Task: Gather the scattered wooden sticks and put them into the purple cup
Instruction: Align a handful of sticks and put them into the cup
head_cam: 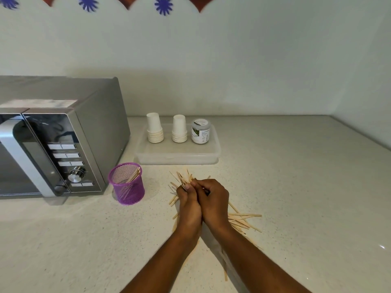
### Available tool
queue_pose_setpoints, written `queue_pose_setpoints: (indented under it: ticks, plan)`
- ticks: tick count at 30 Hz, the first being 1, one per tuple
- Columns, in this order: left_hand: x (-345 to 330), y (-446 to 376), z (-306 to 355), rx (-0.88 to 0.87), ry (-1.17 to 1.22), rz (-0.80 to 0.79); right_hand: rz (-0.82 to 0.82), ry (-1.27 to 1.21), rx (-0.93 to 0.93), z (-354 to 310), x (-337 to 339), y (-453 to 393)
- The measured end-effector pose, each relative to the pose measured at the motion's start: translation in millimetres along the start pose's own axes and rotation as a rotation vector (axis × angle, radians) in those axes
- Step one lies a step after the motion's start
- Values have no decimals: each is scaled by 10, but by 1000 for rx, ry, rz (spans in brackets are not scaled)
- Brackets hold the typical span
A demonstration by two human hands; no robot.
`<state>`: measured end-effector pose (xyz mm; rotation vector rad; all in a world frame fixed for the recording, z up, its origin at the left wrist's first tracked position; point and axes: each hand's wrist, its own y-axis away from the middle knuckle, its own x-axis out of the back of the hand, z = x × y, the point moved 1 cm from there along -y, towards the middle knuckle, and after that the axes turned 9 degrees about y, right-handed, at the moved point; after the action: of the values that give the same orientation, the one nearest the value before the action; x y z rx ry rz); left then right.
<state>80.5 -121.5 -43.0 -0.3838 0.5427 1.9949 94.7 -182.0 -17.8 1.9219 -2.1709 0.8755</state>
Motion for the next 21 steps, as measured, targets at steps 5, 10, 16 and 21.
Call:
queue_pose_setpoints:
  ticks: [5, 10, 16, 21]
  plan:
    - [11, -40, 41, 9, 23, 63, -253, 57, -2, -7, 45, -26]
    - [46, -67, 86, 54, 180, 67, -342, 67, 77, -42, 116, 37]
    - [24, -19, 66, 73, 222, 4, -24, 60, 82, -15, 158, 79]
    - [27, -34, 96, 71, 204, -14, -65, 77, 102, 54, 211, 81]
